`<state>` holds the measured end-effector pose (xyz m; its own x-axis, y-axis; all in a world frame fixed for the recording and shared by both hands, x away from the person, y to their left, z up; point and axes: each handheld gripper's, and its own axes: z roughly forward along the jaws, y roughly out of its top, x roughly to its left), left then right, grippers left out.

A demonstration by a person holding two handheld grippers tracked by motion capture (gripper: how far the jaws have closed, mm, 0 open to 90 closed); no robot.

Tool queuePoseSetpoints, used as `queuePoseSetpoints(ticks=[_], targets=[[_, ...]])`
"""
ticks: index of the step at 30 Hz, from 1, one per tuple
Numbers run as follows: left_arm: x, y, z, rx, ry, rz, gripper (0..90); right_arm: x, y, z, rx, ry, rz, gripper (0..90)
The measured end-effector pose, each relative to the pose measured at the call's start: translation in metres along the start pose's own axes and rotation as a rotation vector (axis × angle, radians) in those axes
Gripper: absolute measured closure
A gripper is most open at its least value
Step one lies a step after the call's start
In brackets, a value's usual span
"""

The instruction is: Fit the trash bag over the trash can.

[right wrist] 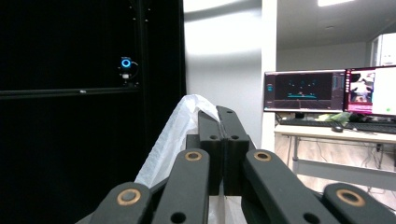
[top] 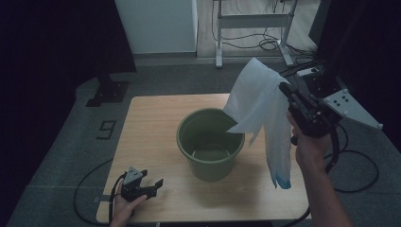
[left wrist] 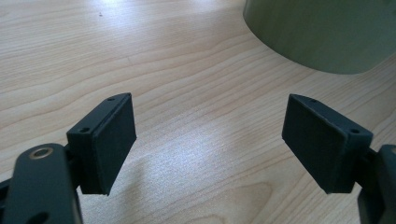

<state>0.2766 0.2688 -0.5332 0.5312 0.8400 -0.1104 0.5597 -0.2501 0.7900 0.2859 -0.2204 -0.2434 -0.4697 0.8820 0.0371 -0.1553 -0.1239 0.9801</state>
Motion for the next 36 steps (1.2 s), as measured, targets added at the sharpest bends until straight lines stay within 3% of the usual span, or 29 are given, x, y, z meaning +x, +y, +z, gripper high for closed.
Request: queuePoseSetpoints(ticks=[12,18,23,36], targets=[[0.001,0.000,-0.001,-0.009,0.002,-0.005,17.6,0.024,-0.001,0.015,0.012,0.045,-0.027,88.8],[0.002,-0.001,-0.002,-0.009,0.005,-0.005,17.6,0.032,-0.030,0.026,0.069,0.062,-0.038,88.8],[0.003,-0.001,-0.002,-0.007,0.007,-0.008,17.6,0.036,-0.060,0.032,0.121,0.094,-0.003,88.8],[0.003,-0.001,-0.003,-0.006,0.007,-0.007,17.6,0.059,-0.119,0.034,0.253,0.181,0.004,88.5]])
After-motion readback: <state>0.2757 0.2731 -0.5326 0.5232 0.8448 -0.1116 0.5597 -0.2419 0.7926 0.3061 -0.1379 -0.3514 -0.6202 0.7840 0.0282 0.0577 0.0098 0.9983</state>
